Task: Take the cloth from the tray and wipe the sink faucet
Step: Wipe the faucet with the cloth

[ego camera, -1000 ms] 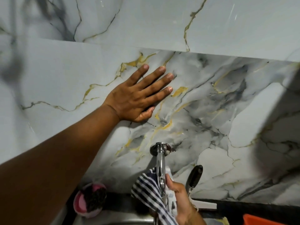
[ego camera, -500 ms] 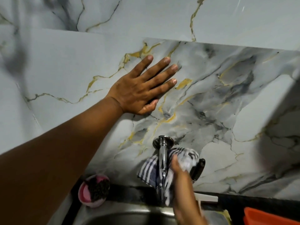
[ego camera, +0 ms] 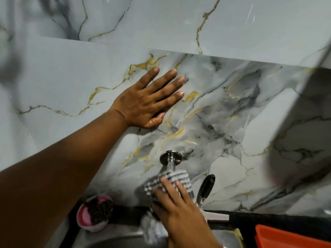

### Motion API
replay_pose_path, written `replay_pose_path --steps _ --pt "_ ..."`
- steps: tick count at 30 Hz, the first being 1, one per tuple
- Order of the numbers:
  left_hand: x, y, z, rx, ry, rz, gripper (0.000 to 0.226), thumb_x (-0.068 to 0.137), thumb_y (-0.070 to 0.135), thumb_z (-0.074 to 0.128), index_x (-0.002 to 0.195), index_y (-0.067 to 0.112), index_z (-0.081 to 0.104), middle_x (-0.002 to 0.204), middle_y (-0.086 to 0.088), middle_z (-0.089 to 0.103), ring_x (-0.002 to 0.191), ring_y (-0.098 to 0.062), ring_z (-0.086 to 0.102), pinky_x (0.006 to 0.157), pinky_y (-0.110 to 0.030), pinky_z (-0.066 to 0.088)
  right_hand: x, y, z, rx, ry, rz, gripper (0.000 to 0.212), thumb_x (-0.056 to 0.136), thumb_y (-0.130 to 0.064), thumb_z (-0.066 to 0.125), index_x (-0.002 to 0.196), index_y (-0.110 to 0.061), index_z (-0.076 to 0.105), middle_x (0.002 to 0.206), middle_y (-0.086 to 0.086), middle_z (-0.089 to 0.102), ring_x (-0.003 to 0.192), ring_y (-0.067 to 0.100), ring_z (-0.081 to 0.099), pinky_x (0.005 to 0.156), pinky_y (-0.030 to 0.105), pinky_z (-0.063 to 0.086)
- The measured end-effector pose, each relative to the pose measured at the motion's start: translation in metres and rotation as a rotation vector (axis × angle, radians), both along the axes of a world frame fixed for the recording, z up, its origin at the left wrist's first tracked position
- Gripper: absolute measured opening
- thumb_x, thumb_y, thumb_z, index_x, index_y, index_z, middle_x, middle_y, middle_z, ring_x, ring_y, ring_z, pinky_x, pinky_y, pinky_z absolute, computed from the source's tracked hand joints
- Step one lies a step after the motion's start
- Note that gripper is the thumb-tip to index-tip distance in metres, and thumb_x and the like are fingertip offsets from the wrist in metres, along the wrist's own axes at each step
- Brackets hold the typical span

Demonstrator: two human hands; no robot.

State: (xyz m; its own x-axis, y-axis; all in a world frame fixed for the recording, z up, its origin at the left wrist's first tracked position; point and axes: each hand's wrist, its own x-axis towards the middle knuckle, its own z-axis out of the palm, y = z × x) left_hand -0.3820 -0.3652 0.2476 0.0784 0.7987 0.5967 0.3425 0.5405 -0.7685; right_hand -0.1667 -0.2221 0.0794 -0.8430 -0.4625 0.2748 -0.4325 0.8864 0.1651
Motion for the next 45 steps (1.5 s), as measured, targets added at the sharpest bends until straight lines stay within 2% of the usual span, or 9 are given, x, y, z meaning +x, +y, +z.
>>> replay_pose_path --steps 14,20,25,28,31,33,37,42,45 --pt "0.003 -0.001 0.002 -0.003 -0.007 -0.001 0.069 0.092 0.038 0.038 0.155 0.012 0.035 0.161 -0.017 0.037 0.15 -0.039 0.033 0.122 -0.057 0.019 -0.039 -0.025 0.032 -0.125 -0.107 -0.21 0.05 0.066 -0.037 0.057 0.11 -0.018 0.07 0.124 0.004 0.065 0.138 0.029 0.035 0.121 0.044 0.02" --pt "0.005 -0.001 0.003 -0.002 -0.017 -0.008 0.068 0.091 0.038 0.039 0.154 0.011 0.038 0.16 -0.018 0.039 0.149 -0.04 0.035 0.12 -0.057 0.022 -0.026 -0.022 0.015 -1.361 -0.306 -0.334 0.053 0.081 -0.033 0.06 0.132 -0.042 0.048 0.147 -0.012 0.047 0.134 0.002 0.043 0.106 0.019 0.043" --pt "0.003 -0.002 0.002 -0.003 -0.02 0.005 0.069 0.092 0.038 0.038 0.155 0.011 0.035 0.161 -0.017 0.037 0.15 -0.04 0.033 0.121 -0.057 0.019 -0.053 0.018 0.015 -2.093 -1.158 -0.196 0.06 0.086 -0.054 0.051 0.114 -0.004 0.069 0.109 0.018 0.075 0.099 0.03 0.072 0.086 0.042 0.06" --pt "0.001 -0.002 0.0 0.003 -0.031 0.003 0.069 0.093 0.038 0.038 0.156 0.012 0.033 0.162 -0.017 0.036 0.151 -0.04 0.031 0.122 -0.058 0.018 -0.051 0.023 -0.013 -1.987 -1.213 -0.232 0.078 0.076 -0.056 0.069 0.113 0.012 0.065 0.109 0.031 0.071 0.105 0.025 0.07 0.08 0.027 0.06" --pt "0.002 -0.001 0.001 -0.003 -0.05 -0.006 0.068 0.093 0.038 0.036 0.155 0.011 0.034 0.161 -0.018 0.037 0.15 -0.04 0.032 0.122 -0.058 0.019 -0.059 0.027 -0.021 -1.877 -1.364 -0.331 0.108 0.087 -0.065 0.027 0.129 0.033 0.01 0.143 0.047 0.009 0.128 0.011 0.053 0.105 0.018 0.042" --pt "0.002 -0.002 0.002 -0.004 -0.043 0.004 0.068 0.093 0.038 0.037 0.155 0.011 0.035 0.161 -0.018 0.038 0.15 -0.04 0.033 0.122 -0.057 0.019 -0.053 0.023 -0.006 -1.648 -1.111 -0.138 0.098 0.086 -0.063 0.047 0.135 0.021 0.031 0.137 0.042 0.04 0.108 0.017 0.068 0.103 0.043 0.048" --pt "0.004 -0.001 0.001 0.001 -0.035 0.017 0.069 0.092 0.038 0.039 0.155 0.011 0.036 0.161 -0.017 0.038 0.15 -0.04 0.033 0.121 -0.057 0.02 -0.057 0.023 -0.012 -2.087 -1.204 -0.074 0.06 0.08 -0.049 0.06 0.118 -0.005 0.065 0.099 0.018 0.077 0.092 0.031 0.073 0.077 0.039 0.061" --pt "0.003 -0.001 0.0 0.009 -0.041 0.002 0.069 0.091 0.038 0.041 0.154 0.011 0.038 0.16 -0.017 0.039 0.149 -0.04 0.034 0.121 -0.057 0.021 -0.054 0.025 -0.018 -1.961 -1.278 -0.25 0.147 0.043 -0.088 0.063 0.141 0.015 0.026 0.137 0.037 0.048 0.133 0.04 0.045 0.08 0.008 0.053" --pt "0.003 -0.001 0.001 0.002 -0.037 0.001 0.069 0.09 0.037 0.041 0.154 0.011 0.039 0.16 -0.017 0.039 0.149 -0.039 0.034 0.121 -0.057 0.022 -0.064 0.027 -0.004 -2.091 -1.27 -0.142 0.073 0.081 -0.052 0.061 0.13 0.001 0.054 0.115 0.023 0.07 0.107 0.036 0.067 0.089 0.041 0.057"
